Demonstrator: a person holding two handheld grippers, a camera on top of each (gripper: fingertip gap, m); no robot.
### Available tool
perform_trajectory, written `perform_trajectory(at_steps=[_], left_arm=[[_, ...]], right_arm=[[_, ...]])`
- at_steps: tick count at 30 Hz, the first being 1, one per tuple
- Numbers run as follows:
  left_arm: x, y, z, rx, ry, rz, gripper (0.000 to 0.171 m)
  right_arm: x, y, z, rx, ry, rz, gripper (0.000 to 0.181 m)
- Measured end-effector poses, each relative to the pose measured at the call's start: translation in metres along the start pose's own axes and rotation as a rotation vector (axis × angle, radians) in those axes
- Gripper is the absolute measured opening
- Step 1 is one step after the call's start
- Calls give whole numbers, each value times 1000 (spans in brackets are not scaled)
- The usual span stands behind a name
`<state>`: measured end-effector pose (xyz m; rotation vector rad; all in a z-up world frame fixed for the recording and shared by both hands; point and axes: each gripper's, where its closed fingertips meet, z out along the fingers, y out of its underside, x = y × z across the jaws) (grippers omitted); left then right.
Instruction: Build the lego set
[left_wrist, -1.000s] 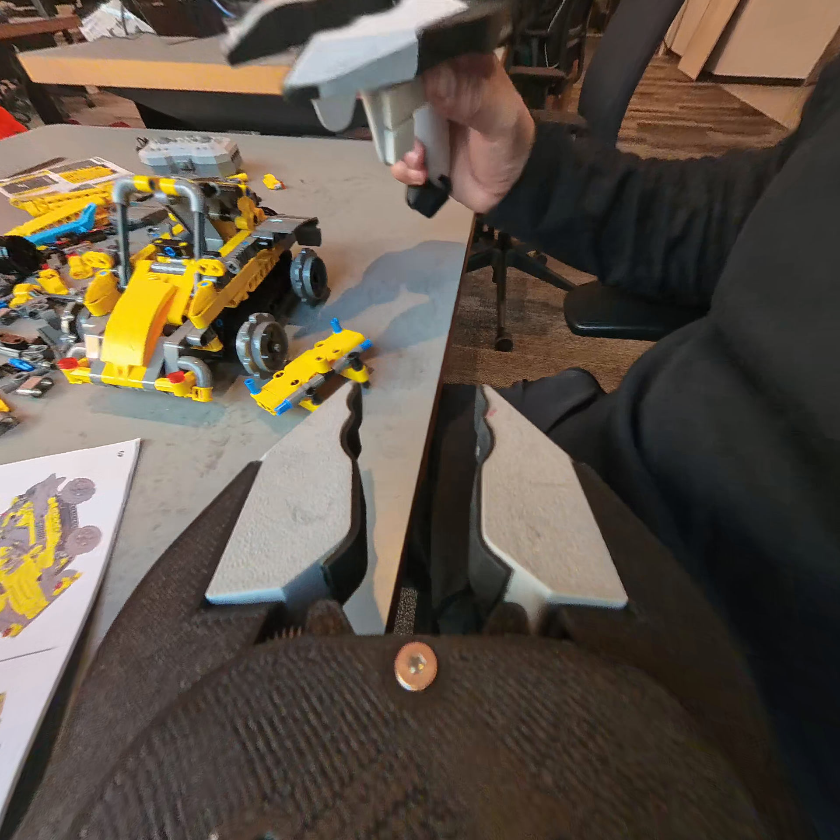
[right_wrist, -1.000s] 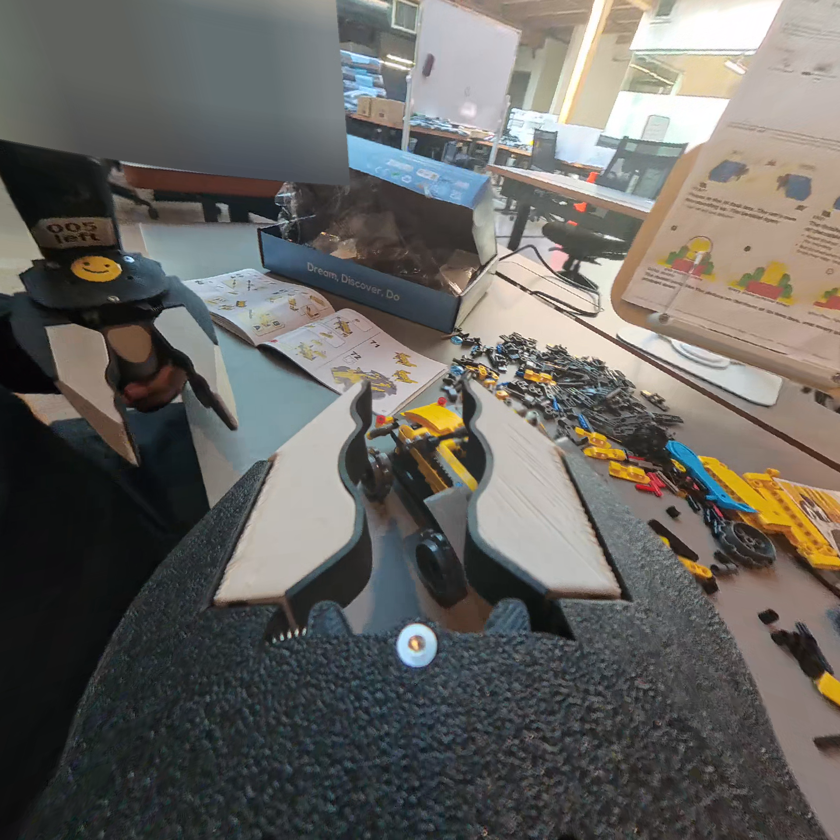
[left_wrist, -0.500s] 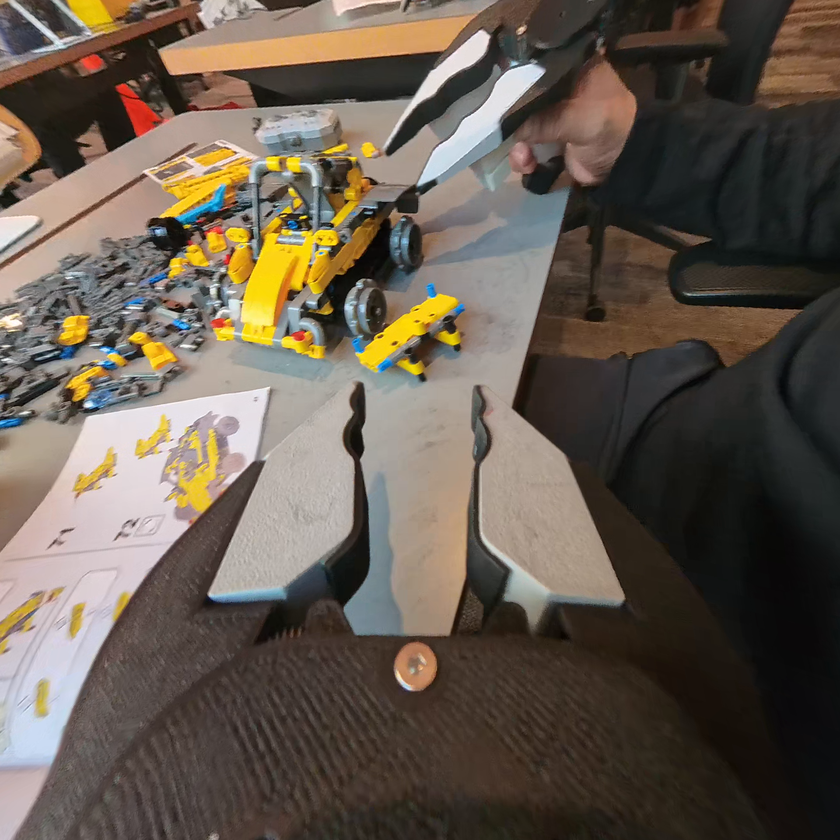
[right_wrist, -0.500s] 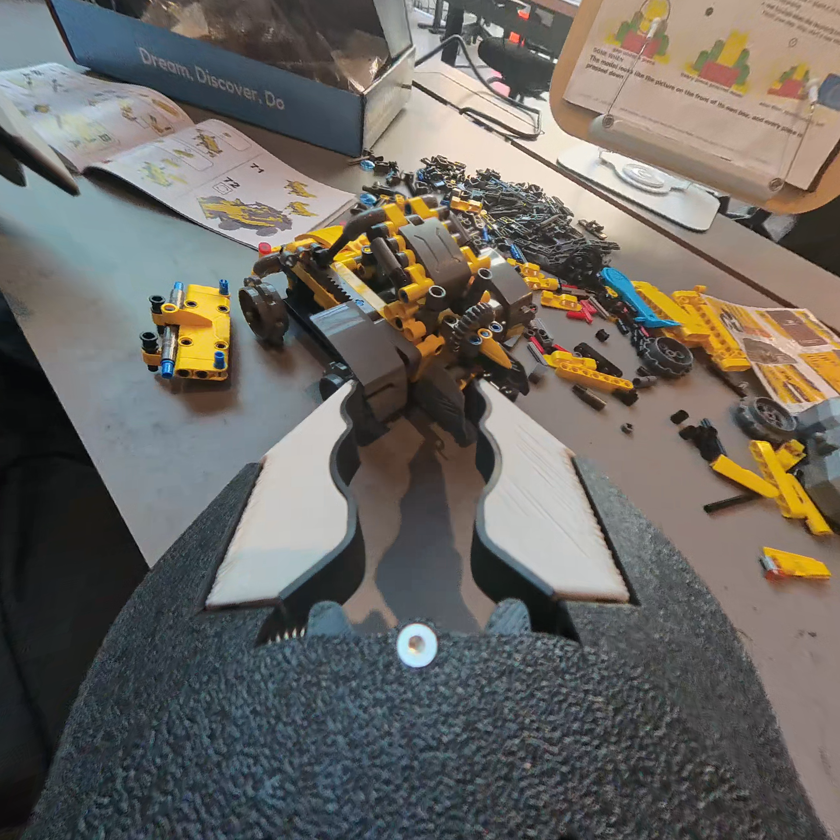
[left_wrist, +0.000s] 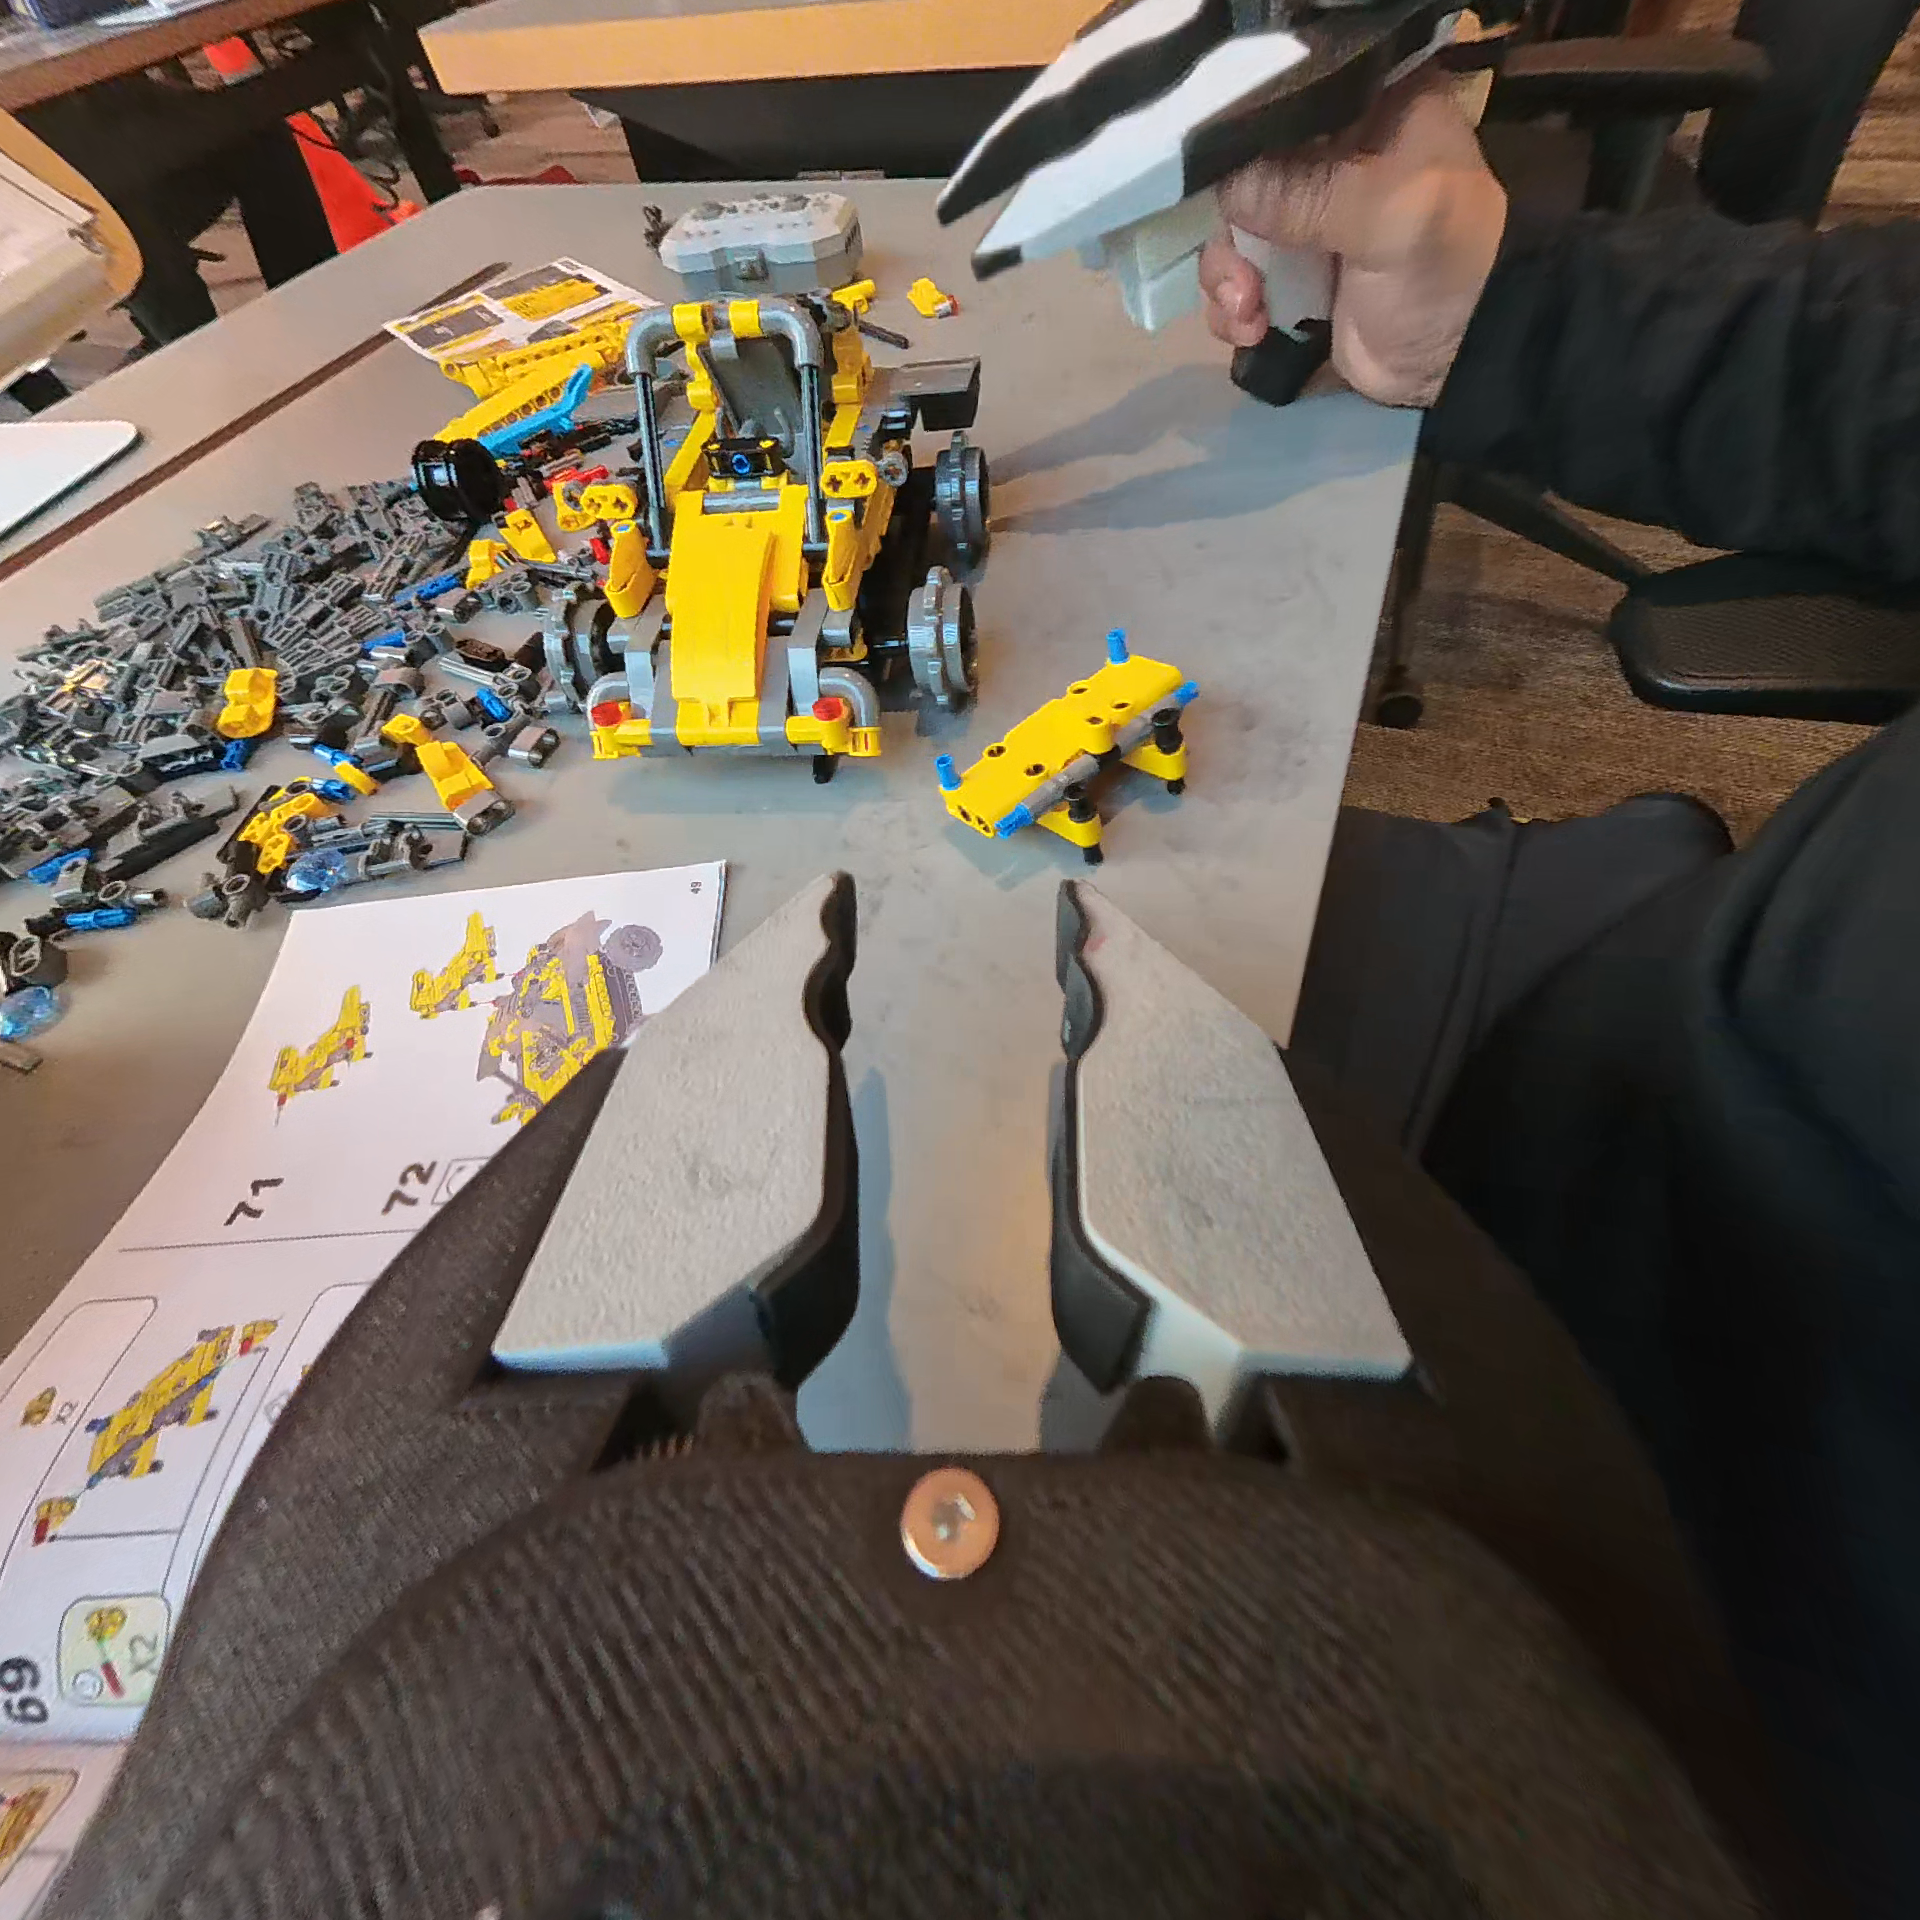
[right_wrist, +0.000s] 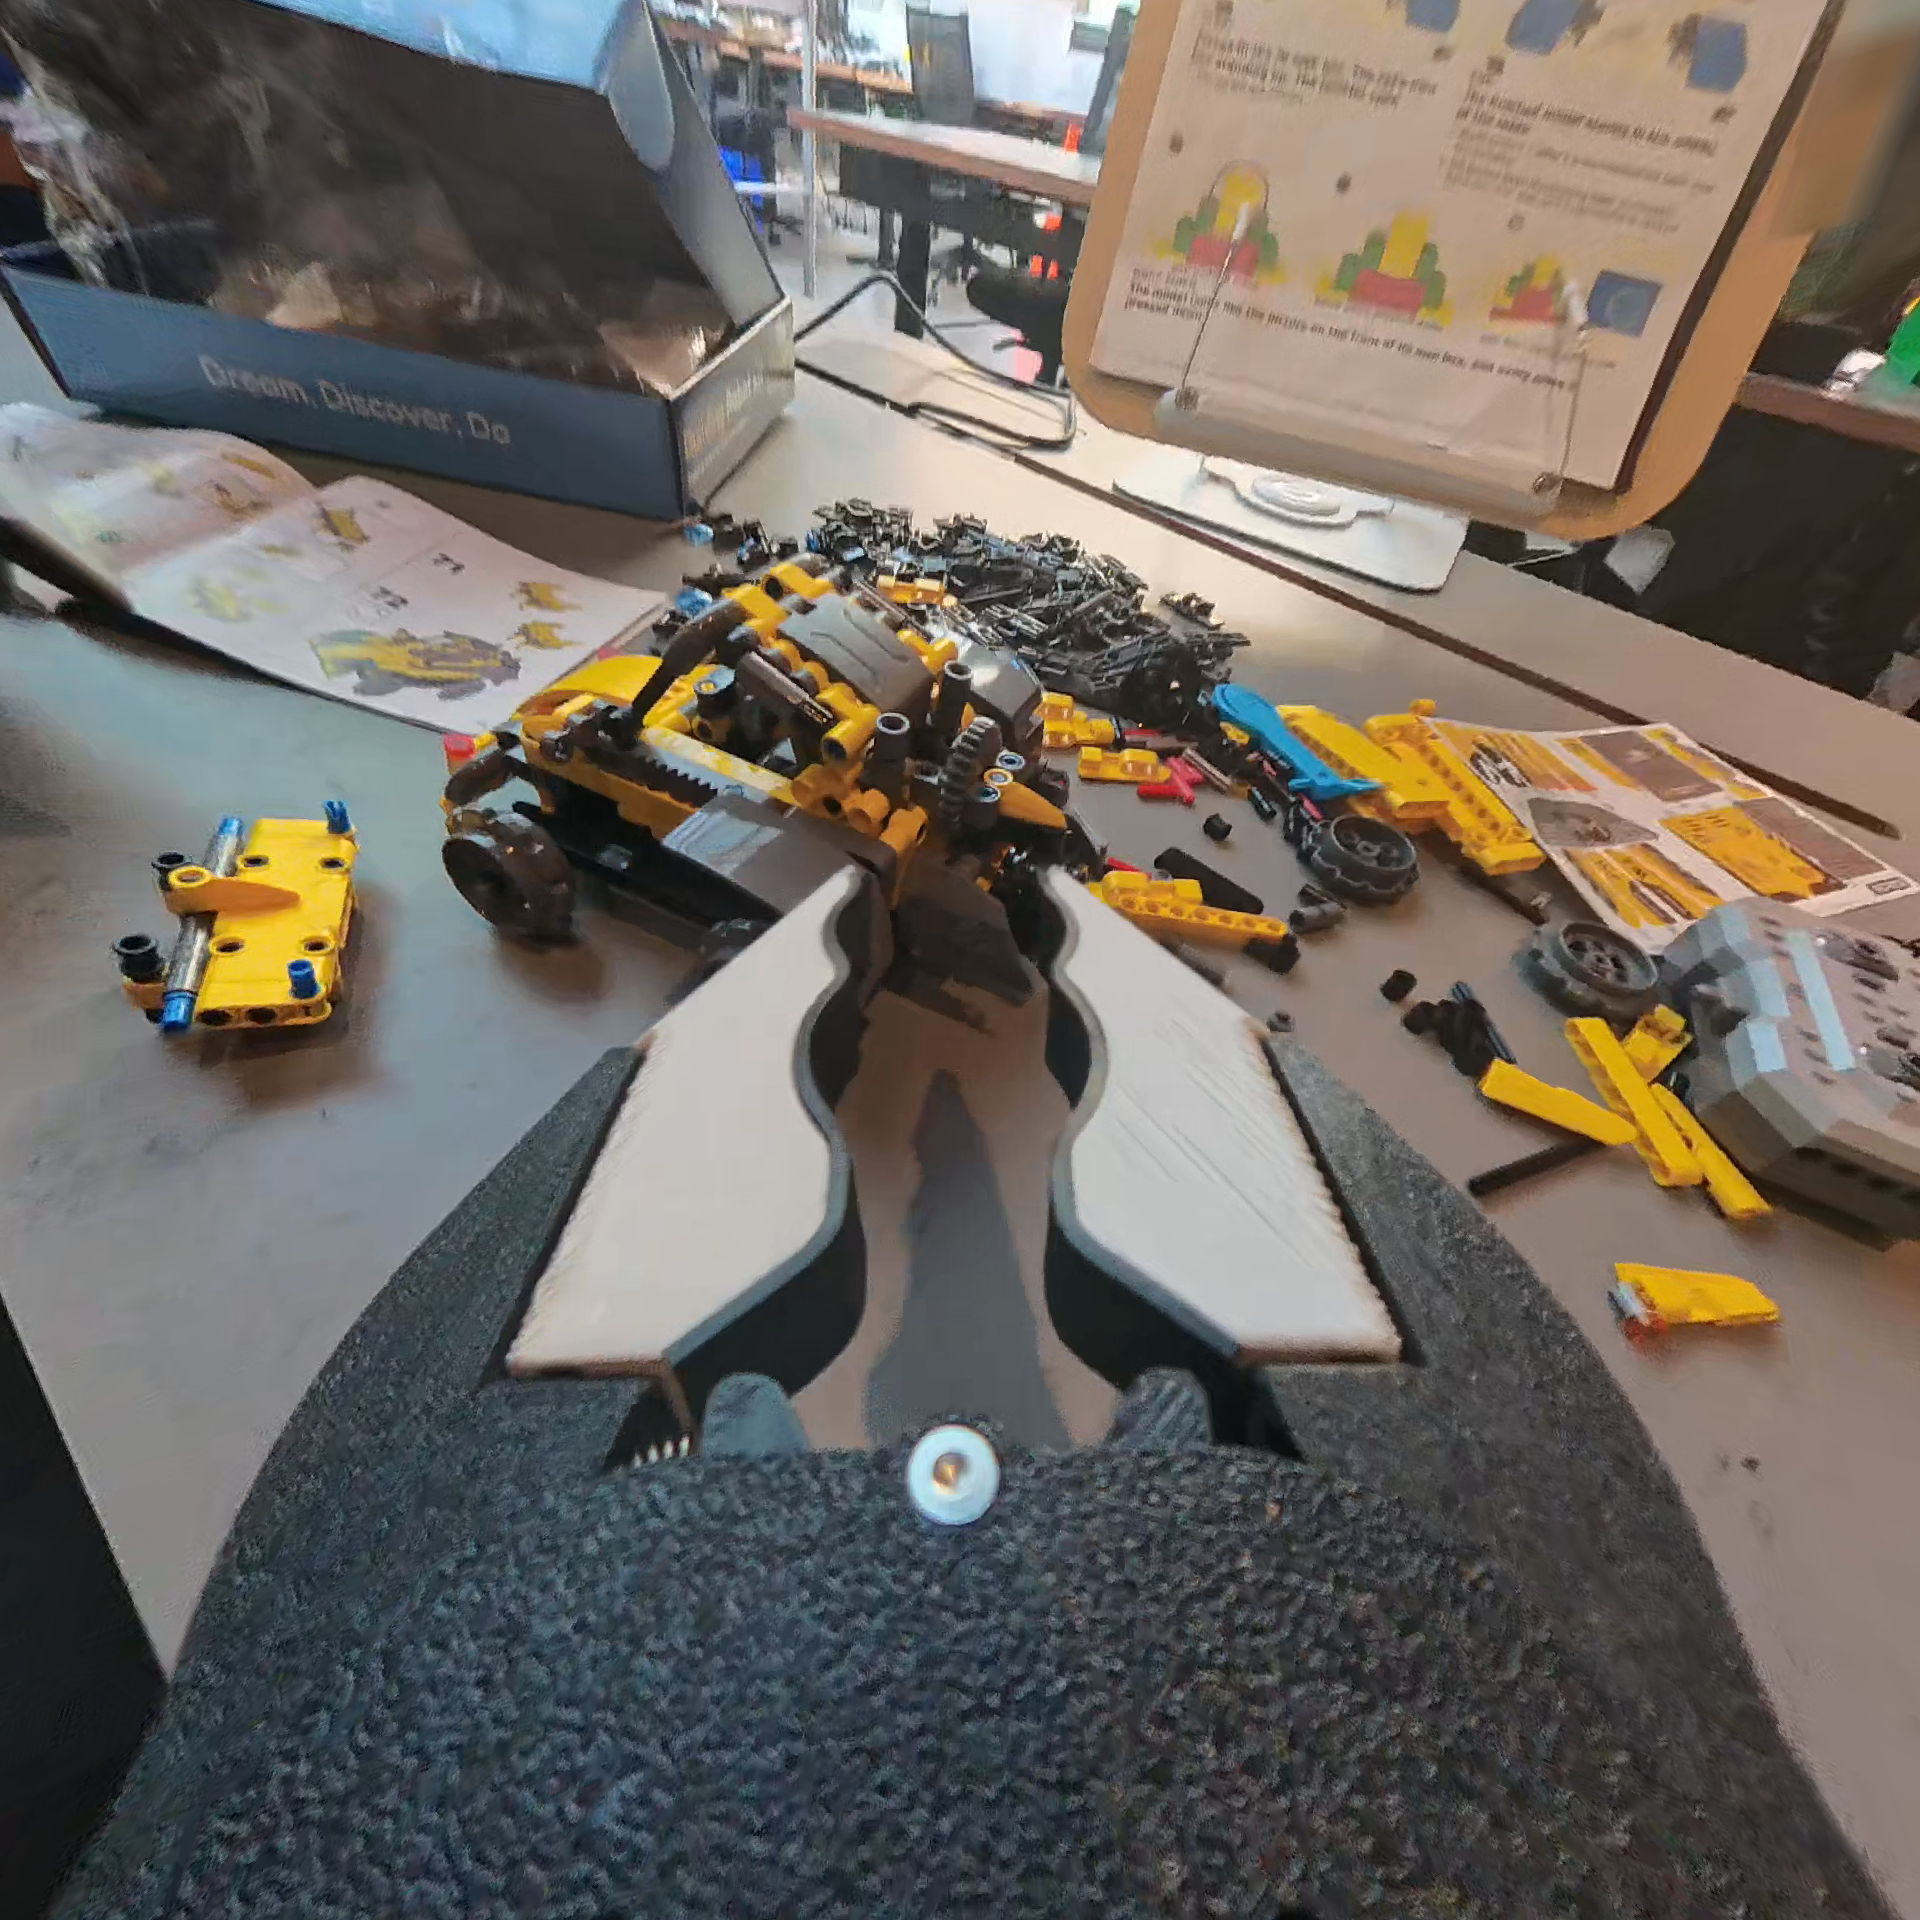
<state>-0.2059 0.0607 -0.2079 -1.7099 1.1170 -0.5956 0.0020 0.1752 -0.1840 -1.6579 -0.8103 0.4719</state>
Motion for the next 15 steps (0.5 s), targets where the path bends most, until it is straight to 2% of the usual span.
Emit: perform_trajectory(at_steps=[3,7,12,15], left_arm=[[-1,-1,1,7,27,-28,36],[-2,-3,-1,24,69,-83,36],[-2,-2,0,19,72,-86,36],[-2,-1,1,5,65,-78,36]], right_arm=[[14,-3,-4,30,39,55,30],[90,12,-33,9,399,158,24],[139,52,-43,-190,415,174,32],[151,62,-37,-240,366,204,35]])
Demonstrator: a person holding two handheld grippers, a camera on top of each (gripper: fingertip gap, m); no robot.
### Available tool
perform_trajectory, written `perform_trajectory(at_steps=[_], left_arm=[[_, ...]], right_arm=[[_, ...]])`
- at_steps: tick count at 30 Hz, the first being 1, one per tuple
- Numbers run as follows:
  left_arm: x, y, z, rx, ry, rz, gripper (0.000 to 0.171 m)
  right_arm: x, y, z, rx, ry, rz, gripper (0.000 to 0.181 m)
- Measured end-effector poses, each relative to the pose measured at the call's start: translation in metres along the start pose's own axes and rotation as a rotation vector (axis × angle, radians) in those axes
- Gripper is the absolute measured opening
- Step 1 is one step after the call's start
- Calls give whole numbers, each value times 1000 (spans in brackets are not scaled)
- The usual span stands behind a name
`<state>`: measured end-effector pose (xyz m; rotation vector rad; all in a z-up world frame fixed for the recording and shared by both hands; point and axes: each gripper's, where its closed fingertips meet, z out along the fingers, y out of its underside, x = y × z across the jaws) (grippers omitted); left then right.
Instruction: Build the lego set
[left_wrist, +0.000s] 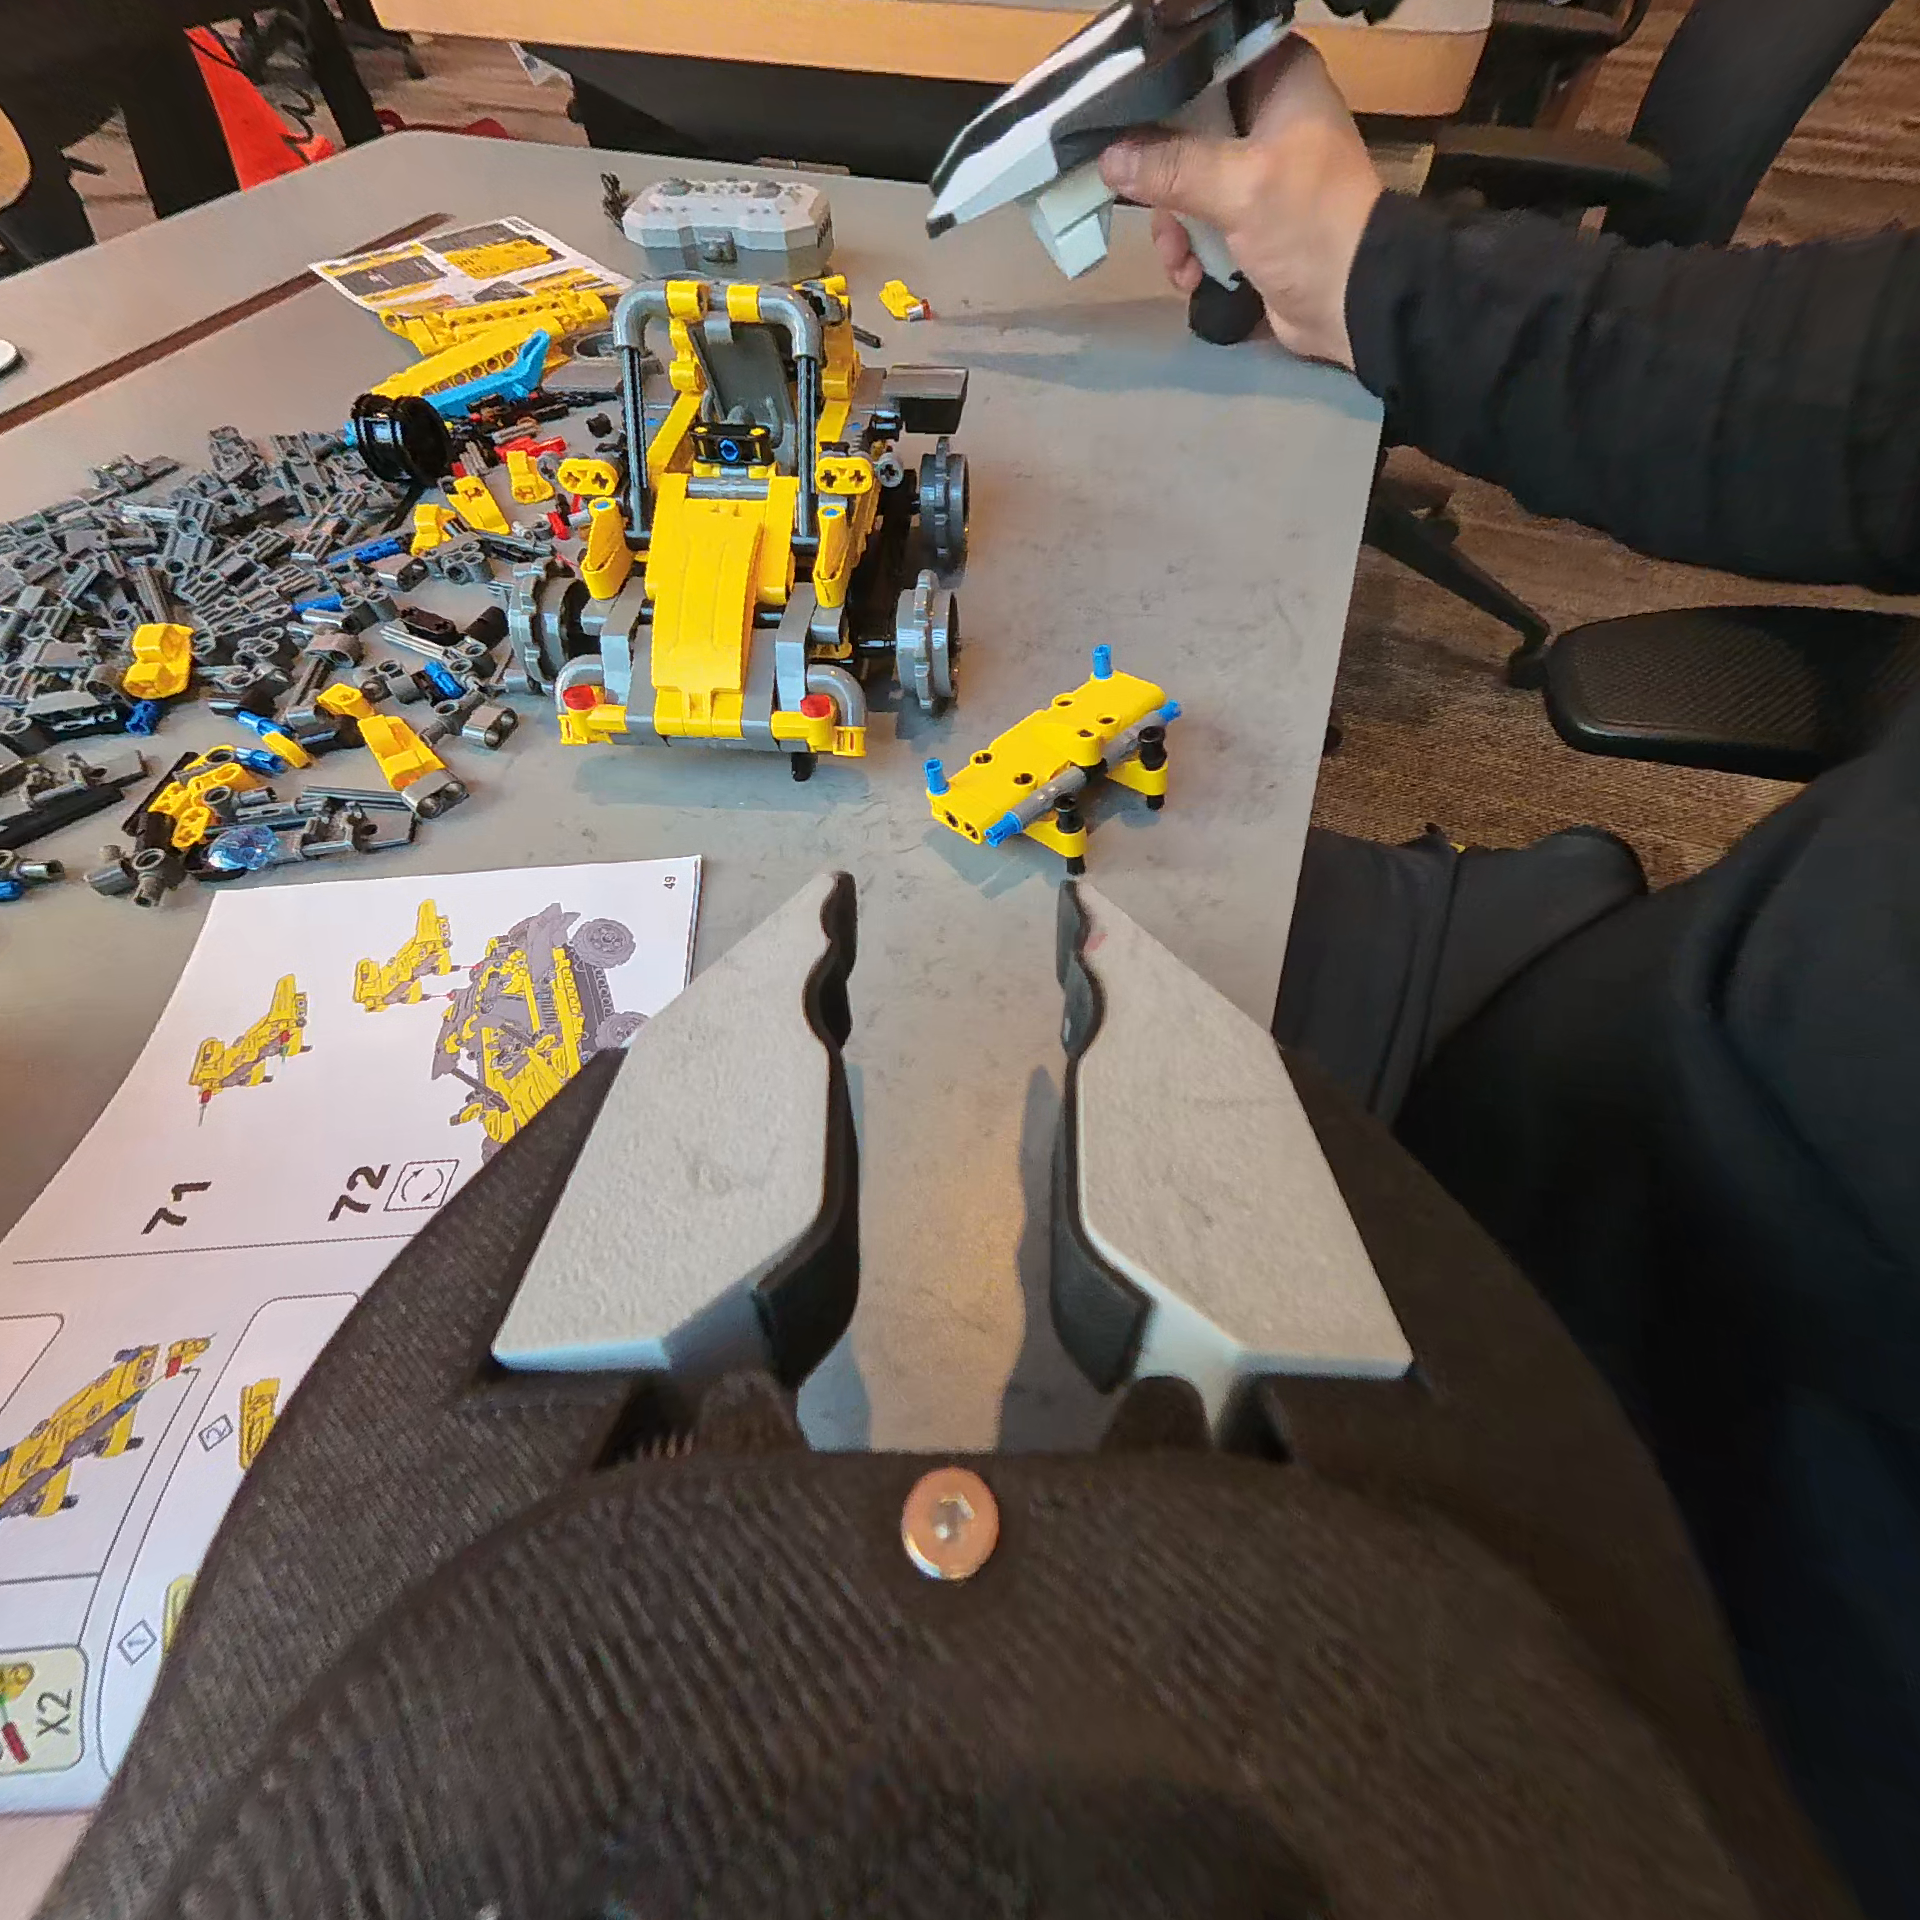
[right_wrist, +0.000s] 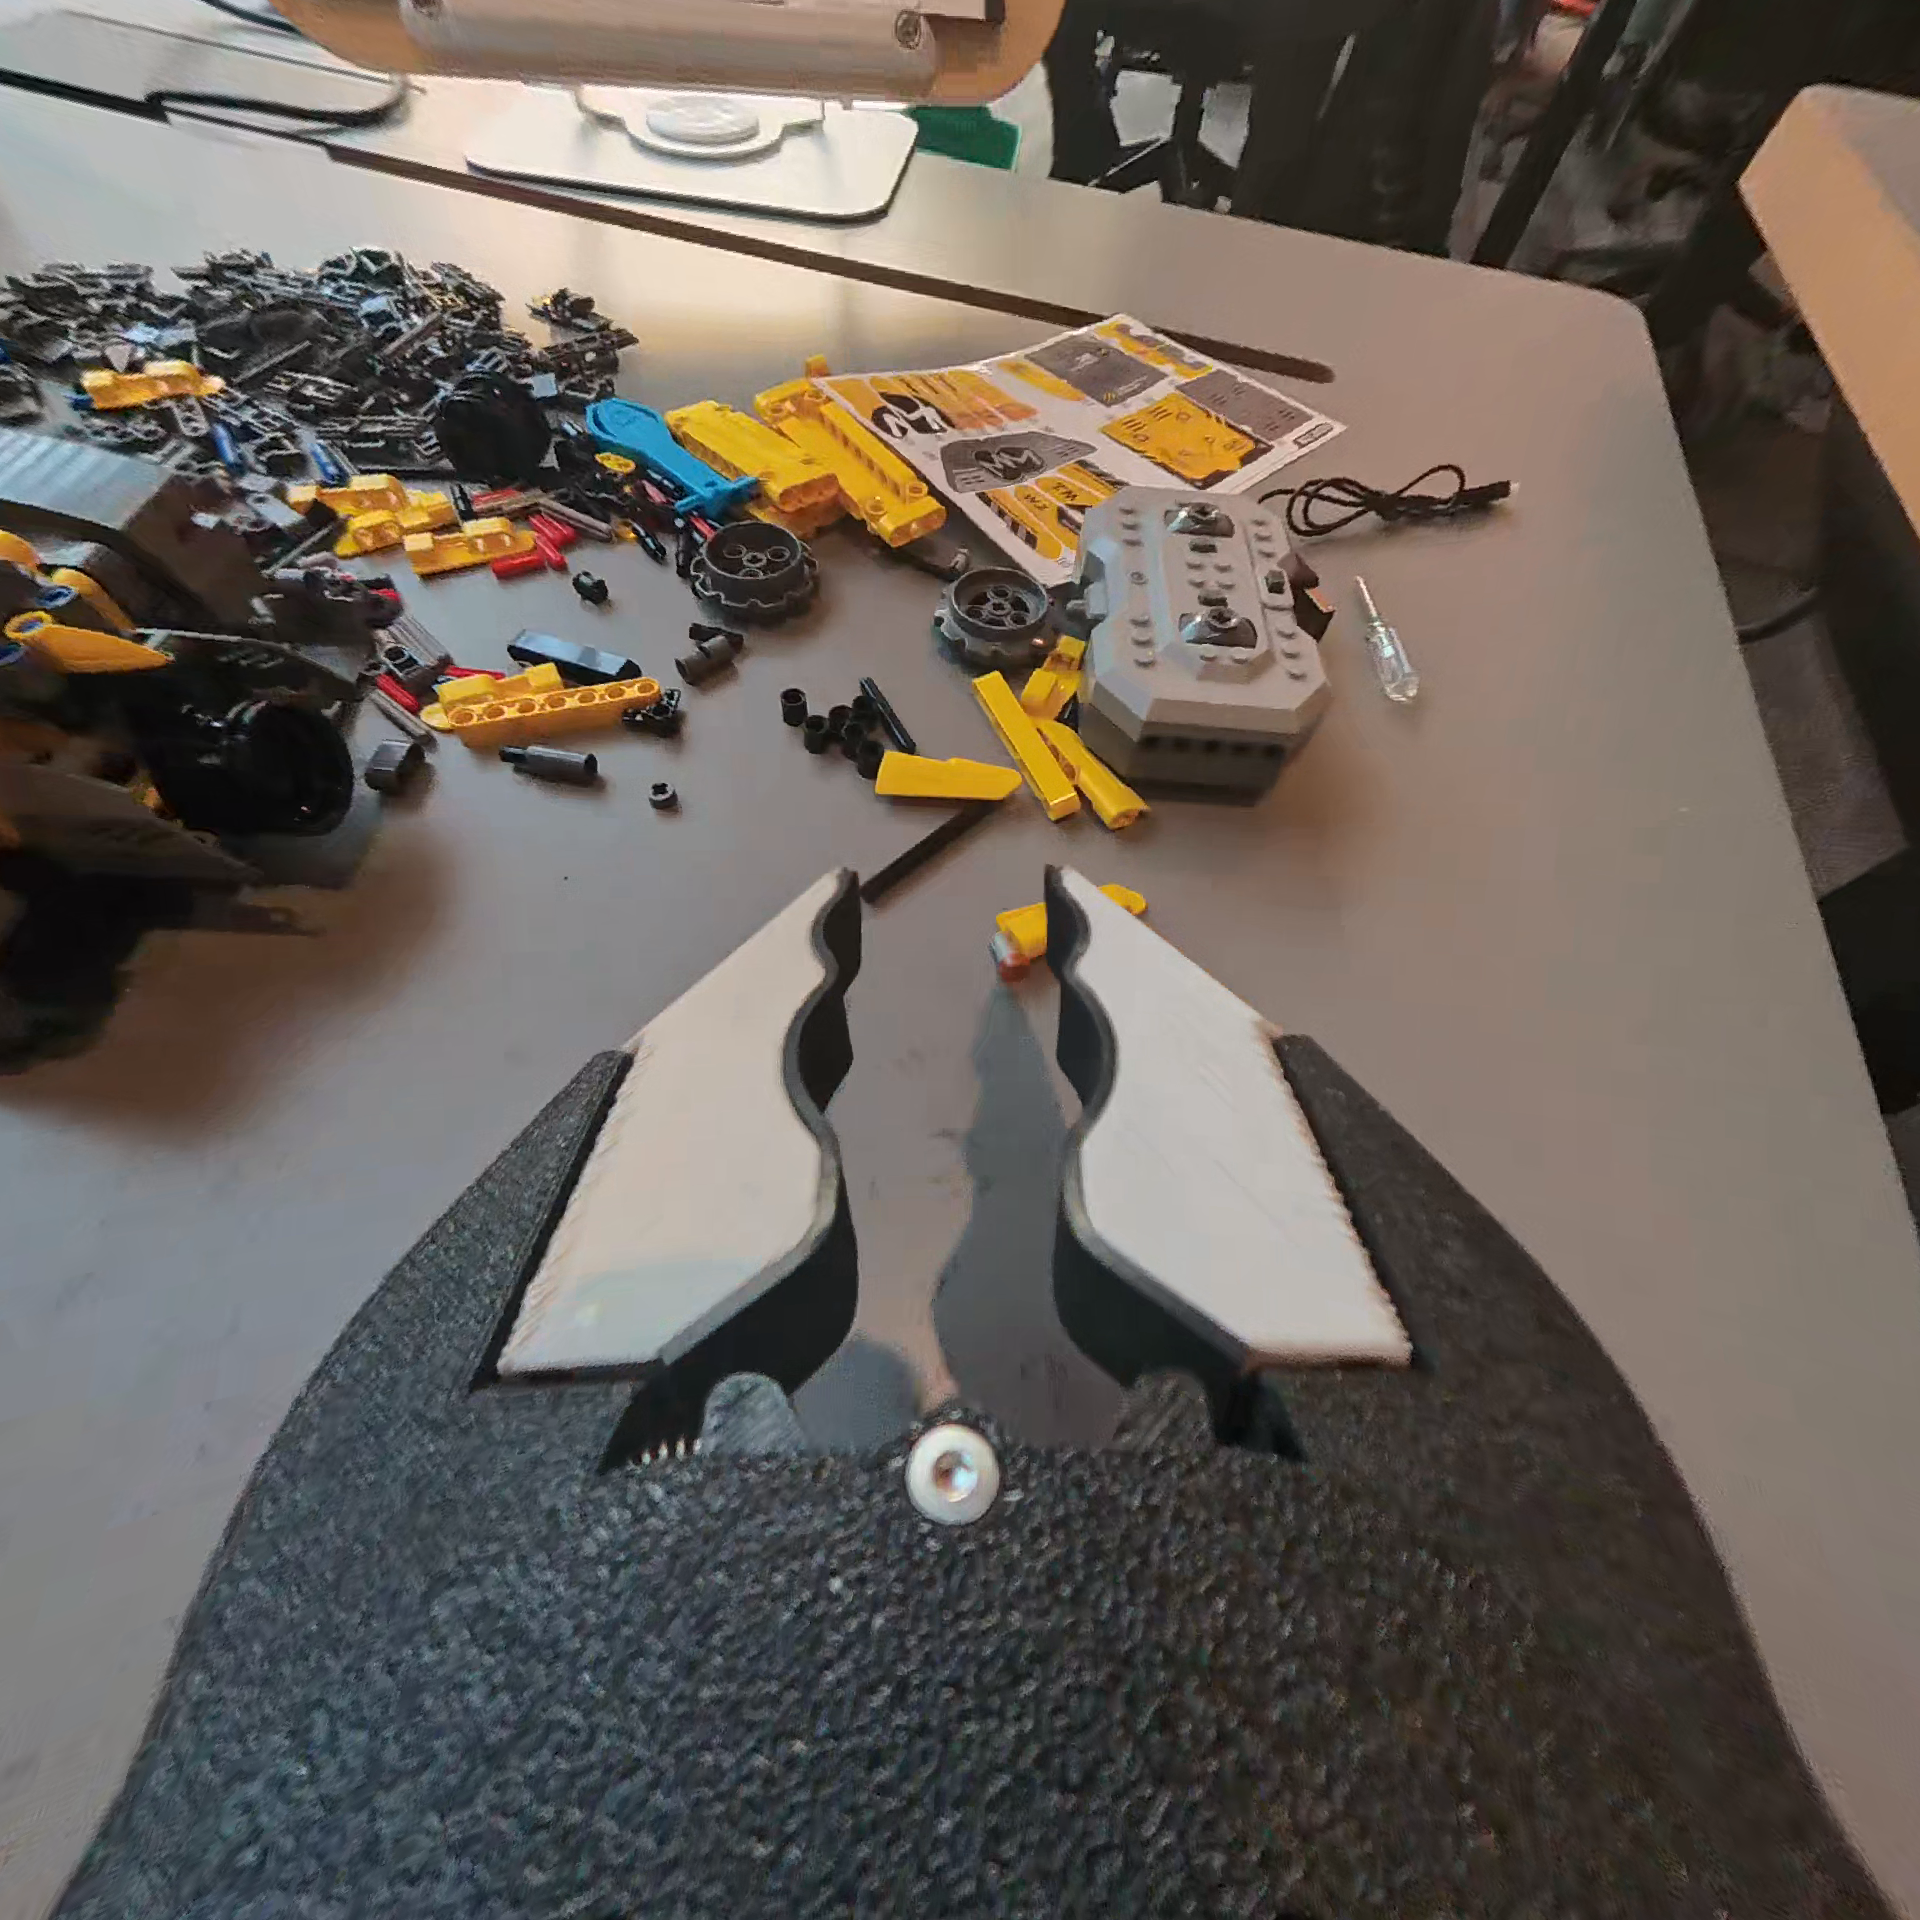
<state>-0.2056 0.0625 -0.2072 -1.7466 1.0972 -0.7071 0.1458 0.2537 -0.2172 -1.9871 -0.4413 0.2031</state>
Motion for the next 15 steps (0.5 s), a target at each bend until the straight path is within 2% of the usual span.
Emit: perform_trajectory(at_steps=[3,6,10,12,15], left_arm=[[-1,-1,-1,4,9,-17,35],[-2,-1,-1,6,21,-40,34],[0,3,3,-28,39,-51,35],[-3,4,4,-38,18,-55,39],[-29,-6,1,7,-114,-46,31]], right_arm=[[-22,-16,4,54,-135,30,32],[-59,-36,16,35,-294,-4,30],[-83,-73,59,33,-313,-87,31],[-96,-98,81,88,-352,-107,30],[-119,-124,110,132,-418,-105,31]])
